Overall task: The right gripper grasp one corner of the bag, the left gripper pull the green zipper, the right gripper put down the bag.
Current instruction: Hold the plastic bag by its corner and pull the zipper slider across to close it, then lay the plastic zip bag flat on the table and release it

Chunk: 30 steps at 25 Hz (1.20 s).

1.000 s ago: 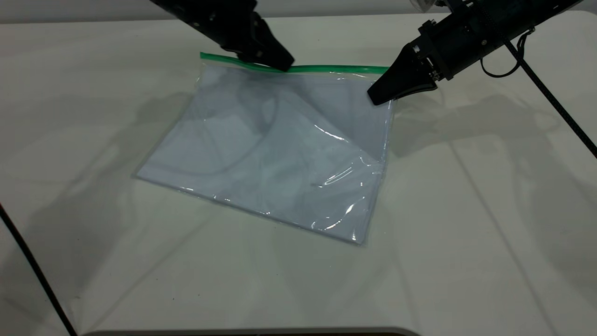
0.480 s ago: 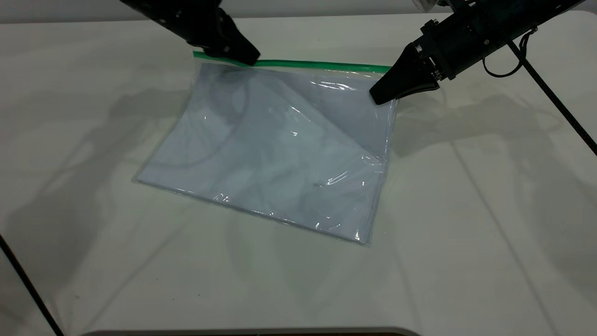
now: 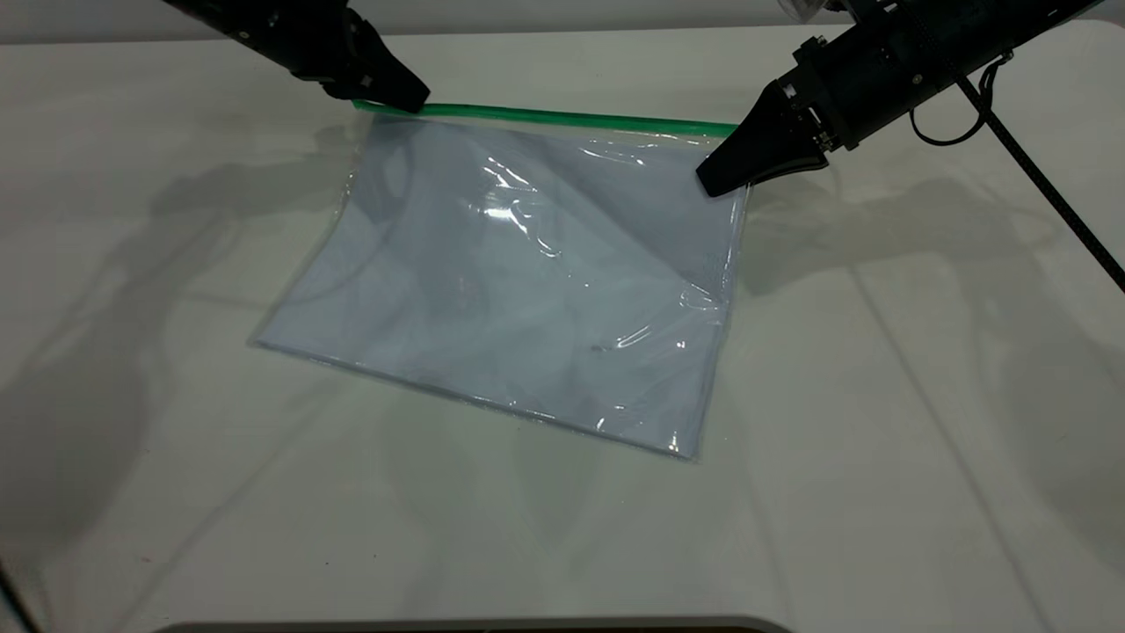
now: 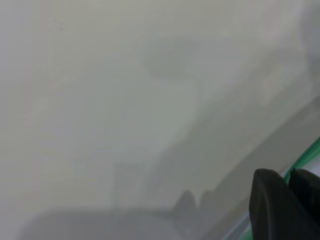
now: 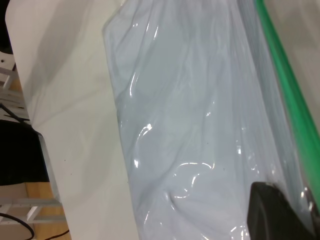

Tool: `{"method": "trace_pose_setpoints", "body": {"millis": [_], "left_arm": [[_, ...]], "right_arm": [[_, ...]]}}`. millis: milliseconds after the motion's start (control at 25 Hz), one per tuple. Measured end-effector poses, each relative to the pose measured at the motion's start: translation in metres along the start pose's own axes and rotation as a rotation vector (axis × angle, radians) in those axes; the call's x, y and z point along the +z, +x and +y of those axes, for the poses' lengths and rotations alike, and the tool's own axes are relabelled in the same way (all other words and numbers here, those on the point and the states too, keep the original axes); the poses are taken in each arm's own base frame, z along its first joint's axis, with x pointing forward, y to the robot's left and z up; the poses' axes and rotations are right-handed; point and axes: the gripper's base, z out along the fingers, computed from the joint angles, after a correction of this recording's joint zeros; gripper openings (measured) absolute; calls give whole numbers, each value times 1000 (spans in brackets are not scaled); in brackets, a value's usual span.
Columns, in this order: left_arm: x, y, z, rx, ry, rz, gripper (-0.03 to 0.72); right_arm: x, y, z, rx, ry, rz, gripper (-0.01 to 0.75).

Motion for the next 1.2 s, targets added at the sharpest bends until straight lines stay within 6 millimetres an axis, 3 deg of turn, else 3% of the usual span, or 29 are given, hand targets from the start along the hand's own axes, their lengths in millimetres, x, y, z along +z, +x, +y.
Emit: {"method": "trace_pose_setpoints", "body": {"millis": [400,640,840,960,1120,1200], "left_arm": [[-15,13,19,-15,-61,-2,78],[-15,14,19,-12,-57,-1,78],[-18,16,20,-22,-45,-7,151],[-23,11,20,-39,-34,-36,285],[-41,-12,17,-42,-35,-106,444],[-57,-29,14,-31,-29,-151,474]], "right_arm": [[0,0,0,-2,1,4,35],[0,0,0,-2,1,4,35],[0,2,-1,-9,11,16,60],[-1,2,-5,-13,43,14,155],[-2,0,-11,-15,112,-4,401],[-7,-4,-13,-24,180,-5,515]]}}
